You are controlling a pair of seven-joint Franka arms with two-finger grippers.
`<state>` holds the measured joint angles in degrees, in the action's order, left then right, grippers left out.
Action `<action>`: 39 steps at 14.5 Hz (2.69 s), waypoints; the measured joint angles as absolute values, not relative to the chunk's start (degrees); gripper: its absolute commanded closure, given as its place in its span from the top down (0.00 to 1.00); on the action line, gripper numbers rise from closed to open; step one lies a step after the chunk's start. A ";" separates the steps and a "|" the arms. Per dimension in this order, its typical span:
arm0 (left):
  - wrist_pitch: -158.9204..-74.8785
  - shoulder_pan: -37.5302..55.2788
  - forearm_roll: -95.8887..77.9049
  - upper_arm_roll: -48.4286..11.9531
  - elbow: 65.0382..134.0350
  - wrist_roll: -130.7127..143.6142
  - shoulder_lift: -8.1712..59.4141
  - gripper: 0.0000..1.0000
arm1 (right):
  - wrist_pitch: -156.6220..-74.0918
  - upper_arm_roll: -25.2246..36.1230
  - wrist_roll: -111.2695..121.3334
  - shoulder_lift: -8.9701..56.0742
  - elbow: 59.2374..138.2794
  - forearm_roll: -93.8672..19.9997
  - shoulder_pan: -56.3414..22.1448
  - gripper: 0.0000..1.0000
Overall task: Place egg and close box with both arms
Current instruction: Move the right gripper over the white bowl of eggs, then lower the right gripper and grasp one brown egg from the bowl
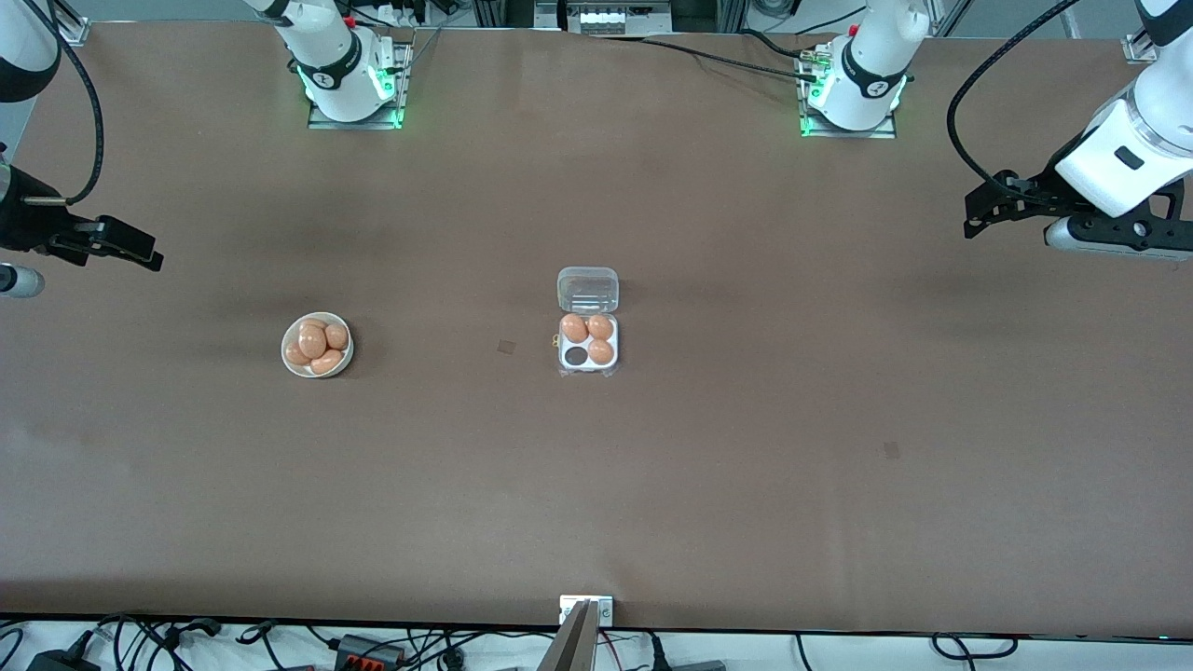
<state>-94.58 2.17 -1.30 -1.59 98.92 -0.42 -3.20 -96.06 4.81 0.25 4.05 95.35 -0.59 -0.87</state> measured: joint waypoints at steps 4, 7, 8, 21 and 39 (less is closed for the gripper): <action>-94.55 2.16 -1.30 -1.59 98.92 -0.42 -3.19 1.00 | -99.06 4.55 0.25 8.58 96.95 -0.56 -1.12 1.00; -94.02 2.16 -1.30 -1.59 98.92 -0.42 -3.19 1.00 | -102.16 4.43 0.24 13.34 97.24 -0.55 -2.43 1.00; -93.97 2.16 -1.30 -1.59 98.92 -0.42 -3.19 1.00 | -102.68 4.41 0.18 14.77 97.40 -0.54 -2.91 1.00; -93.73 2.03 -1.30 -1.43 98.92 -0.42 -3.18 1.00 | -108.08 4.34 -0.19 30.00 98.34 -3.30 -5.25 1.00; -93.68 1.99 -1.30 -1.41 98.92 -0.42 -3.11 1.00 | -108.85 4.28 -0.32 32.64 98.25 -4.24 -6.65 0.57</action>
<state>-93.68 1.99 -1.30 -1.41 98.92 -0.42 -3.11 -108.85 4.28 -0.32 32.64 98.25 -4.24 -6.65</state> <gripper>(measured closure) 0.000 0.370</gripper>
